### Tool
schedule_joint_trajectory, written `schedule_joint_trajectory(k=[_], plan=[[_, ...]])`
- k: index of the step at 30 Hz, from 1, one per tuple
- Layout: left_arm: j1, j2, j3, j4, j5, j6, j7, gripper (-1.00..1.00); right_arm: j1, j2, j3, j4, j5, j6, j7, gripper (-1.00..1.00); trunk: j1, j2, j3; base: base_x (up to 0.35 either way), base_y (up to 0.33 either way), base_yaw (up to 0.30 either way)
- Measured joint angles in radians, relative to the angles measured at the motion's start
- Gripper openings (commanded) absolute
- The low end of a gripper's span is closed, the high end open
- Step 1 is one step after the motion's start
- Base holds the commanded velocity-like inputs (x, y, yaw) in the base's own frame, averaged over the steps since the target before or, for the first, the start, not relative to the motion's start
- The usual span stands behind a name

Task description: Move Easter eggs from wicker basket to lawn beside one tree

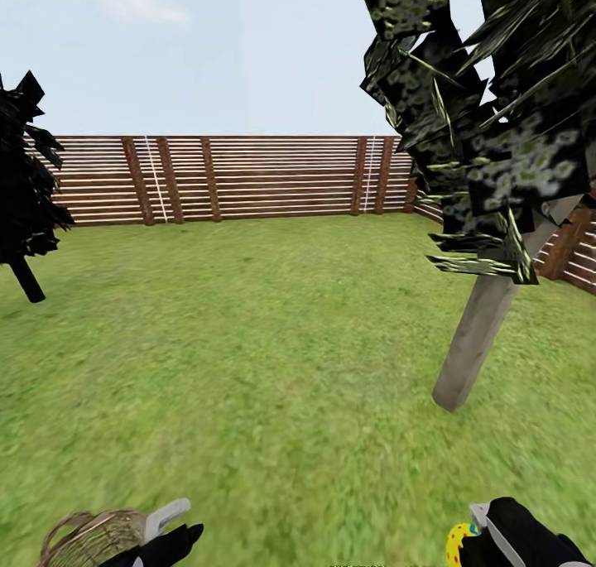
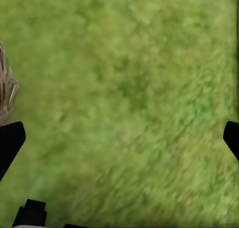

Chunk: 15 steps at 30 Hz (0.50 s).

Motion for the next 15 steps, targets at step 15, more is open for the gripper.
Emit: schedule_joint_trajectory(k=[15], plan=[[0.000, -0.001, 0.000, 0.002, -0.001, -0.001, 0.000, 1.00, 0.000, -0.005, -0.002, 0.000, -0.002, 0.002, 0.000, -1.00, 0.000, 0.000, 0.004, 0.000, 0.000, -0.300]])
